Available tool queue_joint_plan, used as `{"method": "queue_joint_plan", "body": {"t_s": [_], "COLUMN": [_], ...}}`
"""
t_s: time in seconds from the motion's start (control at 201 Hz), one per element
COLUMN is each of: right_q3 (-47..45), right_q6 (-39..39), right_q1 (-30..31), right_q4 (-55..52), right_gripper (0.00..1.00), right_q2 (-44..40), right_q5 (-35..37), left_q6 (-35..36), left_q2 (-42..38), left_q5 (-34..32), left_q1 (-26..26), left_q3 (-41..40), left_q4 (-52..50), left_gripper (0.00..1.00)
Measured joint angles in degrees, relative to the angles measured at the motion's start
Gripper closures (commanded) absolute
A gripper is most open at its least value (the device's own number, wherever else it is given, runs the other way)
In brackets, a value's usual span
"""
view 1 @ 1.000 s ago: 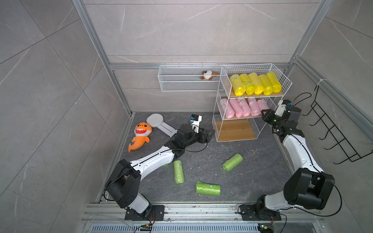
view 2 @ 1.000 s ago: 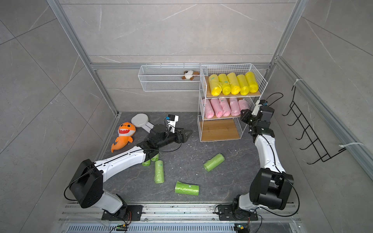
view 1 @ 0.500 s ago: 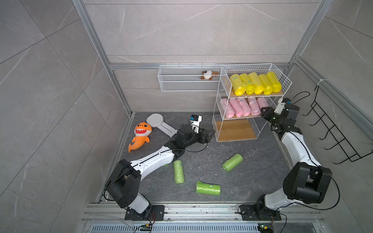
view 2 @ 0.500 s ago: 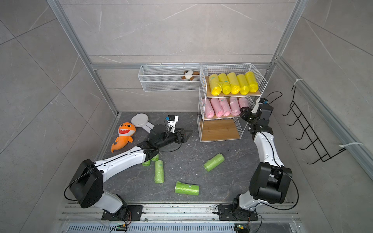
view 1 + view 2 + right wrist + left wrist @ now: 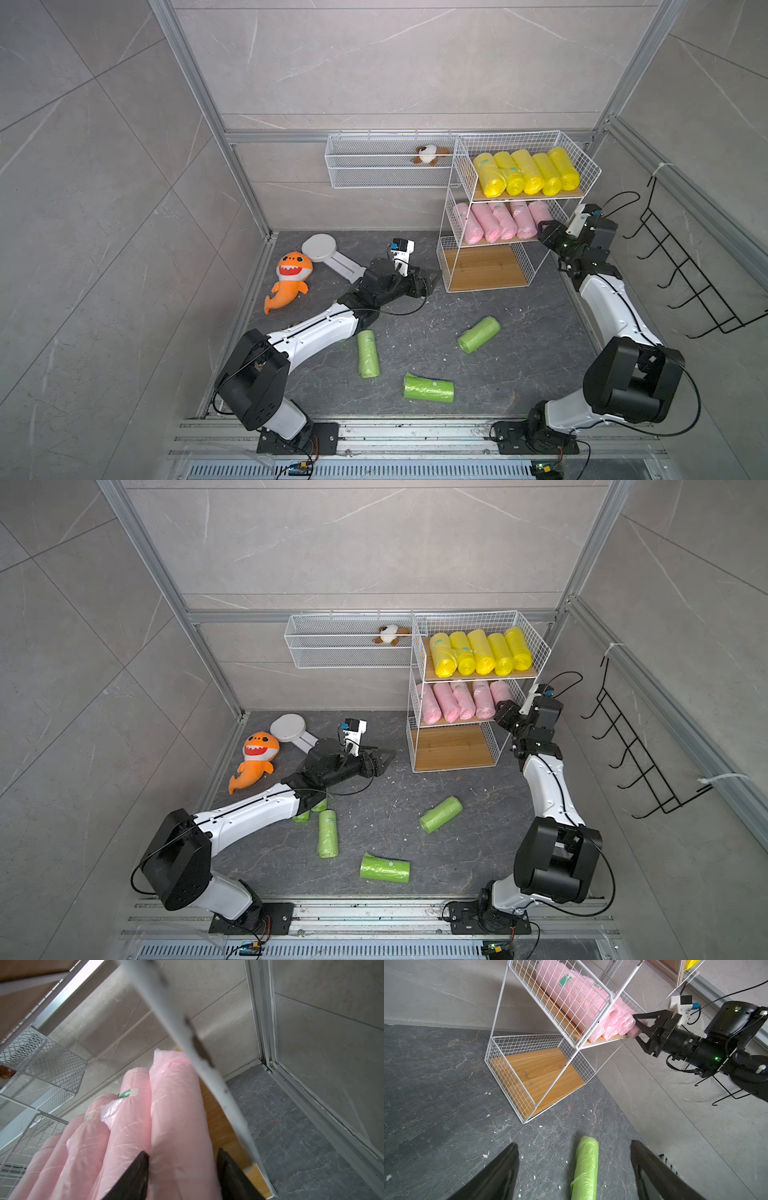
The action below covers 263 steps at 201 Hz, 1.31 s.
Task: Sort the rolls of trash bags by color and place them on the shelf
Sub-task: Place the roll of trash bags on the shelf.
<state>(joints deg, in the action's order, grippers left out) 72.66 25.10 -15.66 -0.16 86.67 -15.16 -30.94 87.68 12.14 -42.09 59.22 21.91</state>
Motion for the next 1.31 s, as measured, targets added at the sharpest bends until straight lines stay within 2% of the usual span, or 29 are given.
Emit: {"method": "queue_joint_plan", "body": {"t_s": [0.284, 0.468, 0.532, 0.687, 0.826, 0.945, 1.309], "right_q3": [-0.5, -1.64, -2.05, -3.13, -3.15, -3.06, 0.28], "right_q6": [-0.28, -1.44, -2.19, -3.91, -4.17, -4.13, -3.65], "right_q1": [-0.9, -1.36, -1.4, -1.46, -1.73, -1.77, -1.77], "right_q4": [-1.7, -5.7, -7.23, -9.66, -10.36, -10.32, -8.74], "right_gripper": [0.37, 0.38, 0.42, 0.62, 0.7, 0.73, 0.74], "right_q2": [-5.07, -10.36, -11.85, -12.98, -11.37, -9.25, -2.64], "right_q5": [0.9, 0.35, -0.46, -1.66, -2.38, -2.91, -4.31], "left_q6": [-0.11, 0.04, 0.13, 0.26, 0.33, 0.33, 0.31], "left_q2": [-1.18, -1.2, -1.2, -1.18, -1.18, -1.18, -1.18], "left_q5": [0.0, 0.02, 0.07, 0.37, 0.5, 0.48, 0.13], "left_q1": [-0.04, -0.72, -1.27, -2.08, -2.19, -2.19, -2.19], "left_q3": [-0.44, -0.44, -0.42, -0.17, 0.24, 0.35, 0.35], "left_q4": [-0.04, -0.22, -0.24, -0.35, -0.5, -0.52, -0.98], "left_gripper": [0.14, 0.14, 0.14, 0.14, 0.14, 0.14, 0.14]}}
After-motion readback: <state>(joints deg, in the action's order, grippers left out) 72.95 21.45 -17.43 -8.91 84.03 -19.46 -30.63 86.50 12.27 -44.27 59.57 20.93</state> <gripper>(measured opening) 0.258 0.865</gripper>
